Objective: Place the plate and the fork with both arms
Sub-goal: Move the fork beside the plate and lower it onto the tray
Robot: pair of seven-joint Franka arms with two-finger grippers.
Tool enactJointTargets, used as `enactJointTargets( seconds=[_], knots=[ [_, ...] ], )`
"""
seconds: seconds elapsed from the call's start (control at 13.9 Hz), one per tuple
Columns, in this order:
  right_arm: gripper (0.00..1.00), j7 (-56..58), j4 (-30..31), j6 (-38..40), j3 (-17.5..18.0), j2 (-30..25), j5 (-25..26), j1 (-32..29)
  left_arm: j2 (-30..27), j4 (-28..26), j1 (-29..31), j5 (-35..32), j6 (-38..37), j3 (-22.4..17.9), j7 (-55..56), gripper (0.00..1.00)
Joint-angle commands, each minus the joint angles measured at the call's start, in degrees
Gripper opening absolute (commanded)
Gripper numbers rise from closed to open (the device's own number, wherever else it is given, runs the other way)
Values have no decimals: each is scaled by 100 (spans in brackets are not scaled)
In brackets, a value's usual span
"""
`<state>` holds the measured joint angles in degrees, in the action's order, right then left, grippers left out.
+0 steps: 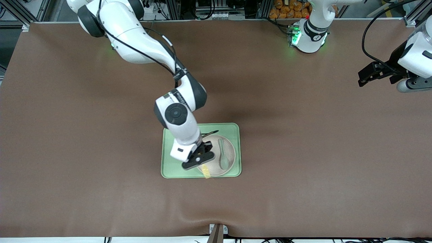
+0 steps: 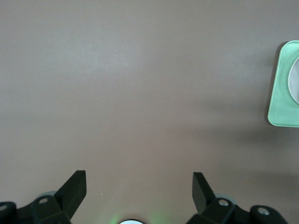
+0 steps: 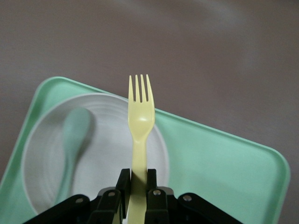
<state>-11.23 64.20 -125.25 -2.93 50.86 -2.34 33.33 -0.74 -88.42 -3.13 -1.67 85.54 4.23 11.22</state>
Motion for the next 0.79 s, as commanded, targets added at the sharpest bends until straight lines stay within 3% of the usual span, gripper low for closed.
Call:
enactJointTargets(
  seconds=[0.0,0.29,0.5,0.72],
  knots=[
    [0,-46,303,431,47,-199,-82,-204,-49,-79,-21,88,103,-2,12,100],
    [0,-2,1057,222,38,-567,-65,-380,-49,-70,-21,88,147,51,12,100],
    [0,15,2313,-988,30,-989,-20,-441,-49,-97,-12,97,156,104,21,100],
    [0,-89,2589,-1256,30,-999,-38,-477,-49,-79,-3,79,156,218,21,100]
  ],
)
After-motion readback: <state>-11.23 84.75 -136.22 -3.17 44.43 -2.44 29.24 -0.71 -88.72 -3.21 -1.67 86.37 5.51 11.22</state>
